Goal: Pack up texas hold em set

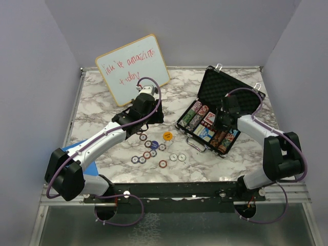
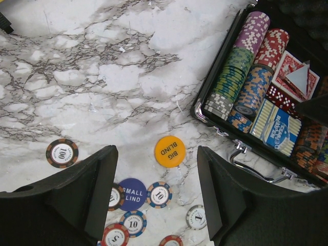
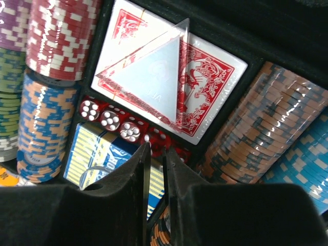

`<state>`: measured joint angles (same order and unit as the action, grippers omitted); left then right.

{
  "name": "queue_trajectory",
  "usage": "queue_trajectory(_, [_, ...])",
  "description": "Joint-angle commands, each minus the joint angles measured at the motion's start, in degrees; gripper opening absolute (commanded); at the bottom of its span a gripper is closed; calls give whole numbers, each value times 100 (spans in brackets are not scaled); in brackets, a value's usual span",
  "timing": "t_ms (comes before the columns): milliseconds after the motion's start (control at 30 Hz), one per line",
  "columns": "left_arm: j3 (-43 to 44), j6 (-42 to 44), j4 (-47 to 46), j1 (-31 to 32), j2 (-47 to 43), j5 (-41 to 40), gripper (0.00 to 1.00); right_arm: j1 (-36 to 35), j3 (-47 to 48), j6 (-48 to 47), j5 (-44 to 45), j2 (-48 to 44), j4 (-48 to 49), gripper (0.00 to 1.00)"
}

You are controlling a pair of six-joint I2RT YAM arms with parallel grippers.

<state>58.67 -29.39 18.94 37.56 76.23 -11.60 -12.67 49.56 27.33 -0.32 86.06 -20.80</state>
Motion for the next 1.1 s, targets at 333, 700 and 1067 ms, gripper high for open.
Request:
queue_trajectory(333, [-76,-6,-39,-24,67,-80,70,-17,8,301,543,227,-97,5])
queue_trajectory(700, [-84,-14,-44,-26,36,-115,70,-17,145,330,544,-231,-229,22])
queue_trajectory(1067, [-102,-25,-45,-30,25,-115,70,-17,62,380,257,-133,-182,26])
